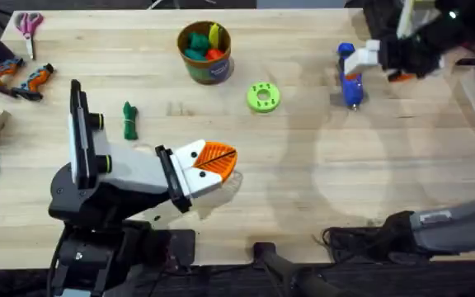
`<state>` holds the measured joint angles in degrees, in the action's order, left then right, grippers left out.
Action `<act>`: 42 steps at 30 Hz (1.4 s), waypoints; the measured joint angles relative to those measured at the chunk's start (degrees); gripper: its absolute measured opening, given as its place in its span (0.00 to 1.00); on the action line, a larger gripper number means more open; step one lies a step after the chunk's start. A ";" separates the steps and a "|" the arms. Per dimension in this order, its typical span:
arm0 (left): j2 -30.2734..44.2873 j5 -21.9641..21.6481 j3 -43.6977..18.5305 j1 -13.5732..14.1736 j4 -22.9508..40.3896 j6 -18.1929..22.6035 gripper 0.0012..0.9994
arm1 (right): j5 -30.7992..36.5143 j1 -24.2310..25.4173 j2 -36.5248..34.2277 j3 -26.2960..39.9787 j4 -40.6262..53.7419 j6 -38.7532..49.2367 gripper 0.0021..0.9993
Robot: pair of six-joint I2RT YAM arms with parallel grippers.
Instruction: Pick up the gripper from the table and insert it into the empty holder that is missing its gripper. Then pick up a screw, insert it into the mounting hole, and use the screwdriver to tighten it. Finally, clean up the table by picking up the vegetable and placing it into the bucket.
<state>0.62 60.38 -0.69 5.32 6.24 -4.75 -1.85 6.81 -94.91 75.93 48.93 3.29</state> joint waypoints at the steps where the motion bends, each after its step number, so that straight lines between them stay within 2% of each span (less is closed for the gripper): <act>1: 0.00 -0.02 0.00 0.00 0.00 -0.02 0.00 | -0.05 0.00 -2.10 2.07 0.25 0.52 0.99; 7: 0.00 -0.02 0.00 0.00 -0.02 0.00 0.00 | -0.61 0.00 -14.17 15.75 0.48 2.57 0.99; 8: 0.01 -0.02 0.00 0.00 -0.01 0.00 0.00 | -0.65 0.00 -17.94 20.00 0.36 2.92 0.99; 14: 0.00 -0.02 0.00 0.00 -0.02 0.00 0.00 | -0.72 0.00 -23.94 21.32 -2.92 2.95 0.99; 21: 0.00 -0.02 0.00 0.00 -0.01 0.00 0.00 | -0.67 -0.04 -28.44 21.32 -2.49 2.97 0.99; 30: 0.00 -0.02 0.00 0.00 0.00 0.00 0.00 | -0.60 -0.04 -28.86 21.86 -2.90 3.54 0.98; 31: 0.02 -0.02 0.00 0.00 0.00 0.00 0.00 | -0.46 -0.04 -28.86 21.87 -2.66 3.87 0.93; 32: 0.00 -0.02 0.00 0.00 -0.01 0.00 0.00 | -0.38 -0.04 -28.86 21.87 -2.56 4.13 0.84; 37: 0.02 -0.02 0.00 0.00 -0.02 0.00 0.00 | -0.42 -0.04 -29.05 22.06 -2.04 4.65 0.15; 38: 0.02 -0.02 0.00 0.00 -0.02 0.00 0.00 | -0.36 -0.02 -29.10 22.07 -2.08 4.56 0.05; 42: 0.00 -0.02 0.00 0.00 0.00 0.00 0.00 | -0.43 -0.04 -29.12 22.22 -1.53 4.61 0.03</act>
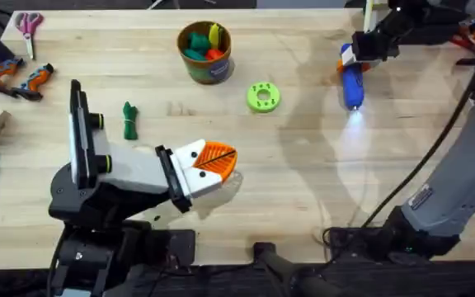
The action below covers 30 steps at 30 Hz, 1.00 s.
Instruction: Pick up the gripper from the table and insert it into the empty holder that is missing its gripper. Then pick up a screw, insert it into the mounting hole, and use the screwdriver to tighten it. Finally, clean up the table by picking up the vegetable and placing it into the bucket.
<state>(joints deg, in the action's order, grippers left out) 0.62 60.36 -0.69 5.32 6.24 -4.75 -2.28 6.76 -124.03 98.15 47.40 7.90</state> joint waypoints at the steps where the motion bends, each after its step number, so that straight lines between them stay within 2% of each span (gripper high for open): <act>1: 0.00 0.00 0.00 0.00 -0.01 0.00 0.00 | 0.02 0.00 0.00 0.00 0.02 0.03 0.03; 10: 0.00 0.00 0.00 0.00 -0.02 0.00 0.00 | -0.18 -0.50 3.53 -0.15 4.96 0.02 0.03; 11: 0.00 0.00 0.00 0.00 -0.02 0.00 0.00 | -0.20 -0.63 7.98 -0.17 6.76 0.04 0.03; 18: 0.02 0.00 0.00 0.00 0.00 0.00 0.00 | -0.18 -1.06 21.20 -0.15 12.78 0.04 0.03; 24: 0.00 0.00 0.00 0.00 -0.01 0.00 0.00 | -0.21 -3.88 32.42 -0.34 19.48 -0.19 0.03; 27: 0.00 0.00 0.00 0.00 -0.01 0.00 0.00 | -0.45 -5.17 40.08 -2.83 18.53 -1.05 0.03; 30: 0.00 0.00 0.00 0.00 0.00 0.00 0.00 | -0.53 -5.35 49.19 -8.33 14.87 -3.04 0.03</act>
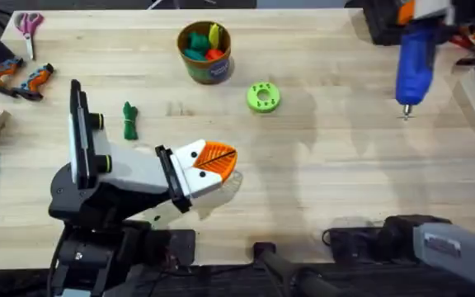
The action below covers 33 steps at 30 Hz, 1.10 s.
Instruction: Pick up the gripper from the table and insert it into the empty holder that is missing its gripper. Then pick up a screw, insert it into the mounting hole, and use the screwdriver to tighten it. Finally, clean up the table by picking up the vegetable and placing it into the bucket.
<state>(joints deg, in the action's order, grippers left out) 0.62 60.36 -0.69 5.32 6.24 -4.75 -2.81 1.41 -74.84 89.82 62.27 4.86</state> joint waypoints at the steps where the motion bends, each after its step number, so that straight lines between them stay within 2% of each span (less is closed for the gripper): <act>1: 0.00 0.00 0.00 0.00 0.00 0.00 0.00 | -0.01 0.00 3.12 -2.38 -2.15 -0.82 0.03; 4: 0.00 0.00 0.00 0.00 -0.01 0.00 0.00 | -0.06 0.00 11.04 -9.76 -10.57 -3.70 0.03; 7: 0.00 0.00 0.00 0.00 -0.01 0.00 0.00 | -1.35 -0.19 15.88 -15.72 -17.02 -6.00 0.03; 12: 0.02 0.00 0.00 0.00 -0.02 0.00 0.00 | -5.51 -1.67 17.26 -22.55 -22.43 -8.84 0.03; 13: 0.01 0.00 0.00 0.00 0.00 0.00 0.00 | -11.12 -1.90 15.48 -24.40 -24.60 -9.71 0.03; 20: 0.00 0.00 0.00 0.00 0.00 0.00 0.00 | -28.14 -2.51 13.50 -24.89 -33.96 -9.61 0.03; 23: 0.00 0.00 0.00 0.00 0.00 0.00 0.00 | -33.39 -3.96 13.48 -24.89 -37.37 -8.35 0.03; 28: 0.02 0.00 0.00 0.00 -0.02 0.00 0.00 | -38.54 -7.03 13.48 -24.89 -37.31 -7.84 0.03; 29: 0.00 0.00 0.00 0.00 -0.02 0.00 0.00 | -39.87 -8.92 13.50 -24.89 -34.54 -7.65 0.03; 33: 0.00 0.00 0.00 0.00 -0.01 0.00 0.00 | -39.56 -11.10 13.54 -25.12 -30.93 -6.73 0.03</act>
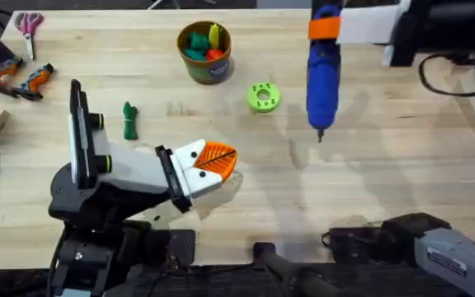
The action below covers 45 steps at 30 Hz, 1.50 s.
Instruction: Pick up the gripper from the table and insert it into the empty holder that is missing its gripper. Then pick up a screw, insert it into the mounting hole, and use the screwdriver to tighten it. Finally, clean up the table by picking up the vegetable and placing it into the bucket.
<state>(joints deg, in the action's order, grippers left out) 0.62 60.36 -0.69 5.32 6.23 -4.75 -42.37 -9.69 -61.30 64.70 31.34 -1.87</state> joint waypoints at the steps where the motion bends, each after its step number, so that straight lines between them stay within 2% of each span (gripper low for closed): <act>1: 0.00 0.00 0.00 0.00 -0.01 0.00 0.00 | 0.66 -0.58 0.25 -0.58 -0.30 0.21 0.03; 6: 0.02 0.00 0.00 0.00 -0.01 0.00 0.00 | 5.21 -2.65 5.53 -8.46 -7.68 -0.91 0.03; 9: 0.00 0.00 0.00 0.00 0.01 0.00 0.00 | 7.30 -2.85 8.96 -15.11 -19.56 -2.61 0.03; 13: 0.01 0.00 0.00 0.00 -0.01 0.00 0.00 | 7.90 -2.85 8.04 -21.20 -36.92 -3.28 0.03; 16: 0.00 0.00 0.00 0.00 -0.01 0.00 0.00 | 3.99 -2.85 3.62 -23.16 -48.14 -3.31 0.03; 20: 0.00 0.00 0.00 0.00 -0.01 0.00 0.00 | -5.38 -2.85 -3.38 -23.51 -63.66 -3.74 0.03; 24: 0.01 0.00 0.00 0.00 -0.01 0.00 0.00 | -12.49 -3.84 -6.68 -23.55 -75.50 -3.90 0.03; 29: 0.00 0.00 0.00 0.00 -0.01 0.00 0.00 | -16.53 -7.66 -6.95 -23.55 -82.19 -3.60 0.03; 34: 0.00 0.00 0.00 0.00 0.00 0.00 0.00 | -17.14 -14.01 -6.97 -23.55 -82.83 -2.82 0.03; 43: 0.02 0.00 0.00 0.00 0.01 0.00 0.00 | -9.66 -26.07 -7.36 -23.38 -82.70 -2.84 0.03; 45: 0.00 0.00 0.00 0.00 0.01 0.00 0.00 | -8.00 -28.56 -11.35 -20.48 -82.52 -2.84 0.03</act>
<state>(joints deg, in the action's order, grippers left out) 0.62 60.36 -0.69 5.32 6.24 -4.75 -50.37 -38.25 -72.65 44.22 -51.18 -4.71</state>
